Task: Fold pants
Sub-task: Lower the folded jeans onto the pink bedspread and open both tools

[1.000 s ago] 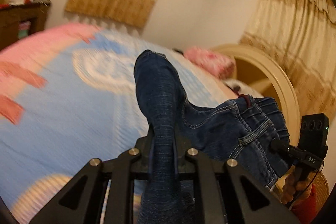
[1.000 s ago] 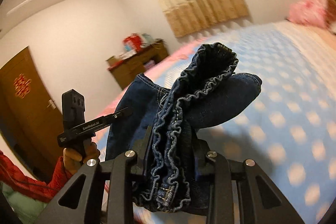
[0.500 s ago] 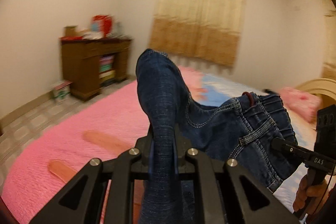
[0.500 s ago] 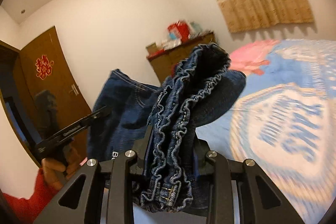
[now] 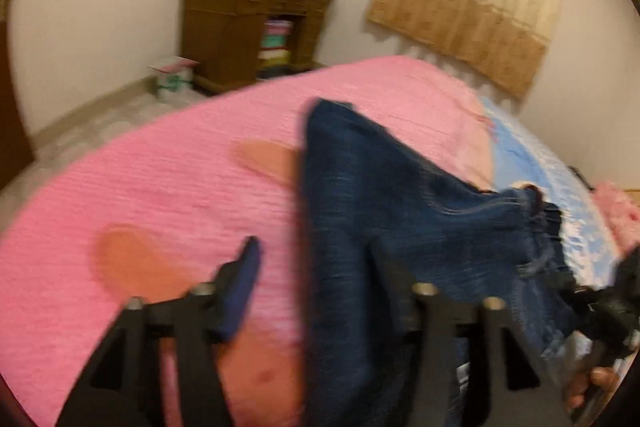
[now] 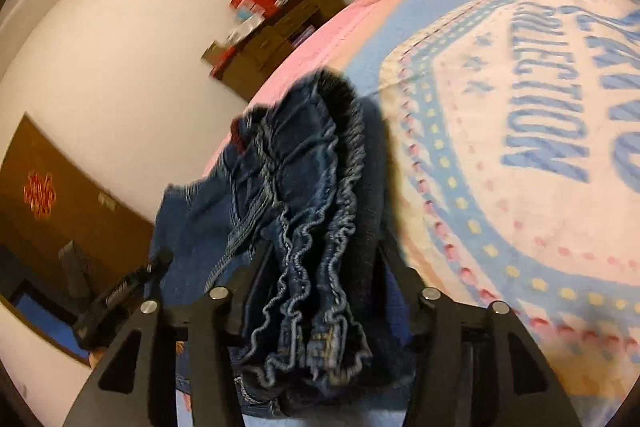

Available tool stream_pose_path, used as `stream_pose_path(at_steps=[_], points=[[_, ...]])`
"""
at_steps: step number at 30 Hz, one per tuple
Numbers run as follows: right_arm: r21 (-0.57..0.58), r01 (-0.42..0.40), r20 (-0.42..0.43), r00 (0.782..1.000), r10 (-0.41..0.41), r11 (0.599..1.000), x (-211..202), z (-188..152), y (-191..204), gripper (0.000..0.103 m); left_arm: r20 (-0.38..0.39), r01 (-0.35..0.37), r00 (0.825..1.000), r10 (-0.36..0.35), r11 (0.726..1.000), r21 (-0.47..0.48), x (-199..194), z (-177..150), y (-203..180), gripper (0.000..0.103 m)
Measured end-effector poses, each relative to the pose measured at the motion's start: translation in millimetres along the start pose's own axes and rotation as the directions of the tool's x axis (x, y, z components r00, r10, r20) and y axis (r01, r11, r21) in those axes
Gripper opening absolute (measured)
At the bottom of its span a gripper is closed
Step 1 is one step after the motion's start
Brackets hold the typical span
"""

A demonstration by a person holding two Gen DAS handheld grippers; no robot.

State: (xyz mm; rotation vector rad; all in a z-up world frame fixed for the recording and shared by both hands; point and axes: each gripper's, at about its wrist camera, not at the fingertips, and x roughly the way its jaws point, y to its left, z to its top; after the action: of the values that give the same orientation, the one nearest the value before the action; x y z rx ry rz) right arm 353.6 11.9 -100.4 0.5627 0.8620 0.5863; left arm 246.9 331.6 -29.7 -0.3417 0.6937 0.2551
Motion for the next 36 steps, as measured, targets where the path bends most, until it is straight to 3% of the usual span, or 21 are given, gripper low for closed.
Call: stream_pose_path(at_steps=[2, 4, 5, 8, 10, 12, 14, 17, 21, 23, 28, 32, 36], points=[[0.081, -0.002, 0.138, 0.990, -0.009, 0.997, -29, -2, -7, 0.053, 0.070, -0.035, 0.997, 0.037, 0.999, -0.028, -28, -3, 13, 0.075], [0.154, 0.004, 0.272, 0.961, -0.046, 0.988, -70, -13, -9, 0.053, 0.111, -0.073, 0.991, 0.076, 0.997, -0.033, -50, -11, 17, 0.082], [0.148, 0.025, 0.292, 0.954, -0.068, 0.989, -82, -18, -4, 0.053, 0.132, -0.090, 0.987, 0.093, 0.996, -0.027, -62, -16, 16, 0.083], [0.065, 0.065, 0.272, 0.959, -0.081, 0.996, -107, -40, 29, 0.053, 0.162, -0.082, 0.984, 0.077, 0.996, 0.025, -94, -39, -1, 0.084], [0.008, 0.087, 0.253, 0.964, -0.086, 0.996, -117, -57, 57, 0.055, 0.158, -0.076, 0.985, 0.065, 0.995, 0.064, -106, -56, -15, 0.092], [-0.040, 0.115, 0.248, 0.963, -0.102, 0.993, -126, -77, 78, 0.071, 0.159, -0.064, 0.986, 0.049, 0.994, 0.092, -118, -68, -25, 0.096], [-0.076, 0.165, 0.280, 0.950, -0.138, 0.983, -139, -101, 102, 0.080, 0.174, -0.052, 0.984, 0.030, 0.991, 0.122, -136, -82, -34, 0.098], [-0.106, 0.271, 0.375, 0.902, -0.214, 0.957, -153, -142, 124, 0.091, 0.187, -0.056, 0.982, 0.029, 0.989, 0.141, -155, -102, -44, 0.103], [-0.193, 0.378, 0.479, 0.842, -0.250, 0.905, -170, -172, 144, 0.091, 0.166, -0.037, 0.986, 0.010, 0.987, 0.159, -168, -115, -52, 0.103], [-0.235, 0.408, 0.511, 0.824, -0.245, 0.882, -175, -175, 149, 0.091, 0.181, -0.058, 0.983, 0.027, 0.984, 0.171, -174, -119, -55, 0.103], [-0.227, 0.431, 0.526, 0.809, -0.263, 0.873, -188, -172, 160, 0.091, 0.203, -0.119, 0.976, 0.079, 0.974, 0.191, -188, -127, -58, 0.103], [-0.242, 0.411, 0.561, 0.798, -0.219, 0.879, -204, -177, 177, 0.091, 0.253, -0.161, 0.961, 0.109, 0.968, 0.195, -206, -127, -59, 0.103], [-0.276, 0.407, 0.556, 0.807, -0.201, 0.871, -209, -182, 189, 0.091, 0.256, -0.170, 0.959, 0.123, 0.971, 0.168, -212, -125, -57, 0.103]])
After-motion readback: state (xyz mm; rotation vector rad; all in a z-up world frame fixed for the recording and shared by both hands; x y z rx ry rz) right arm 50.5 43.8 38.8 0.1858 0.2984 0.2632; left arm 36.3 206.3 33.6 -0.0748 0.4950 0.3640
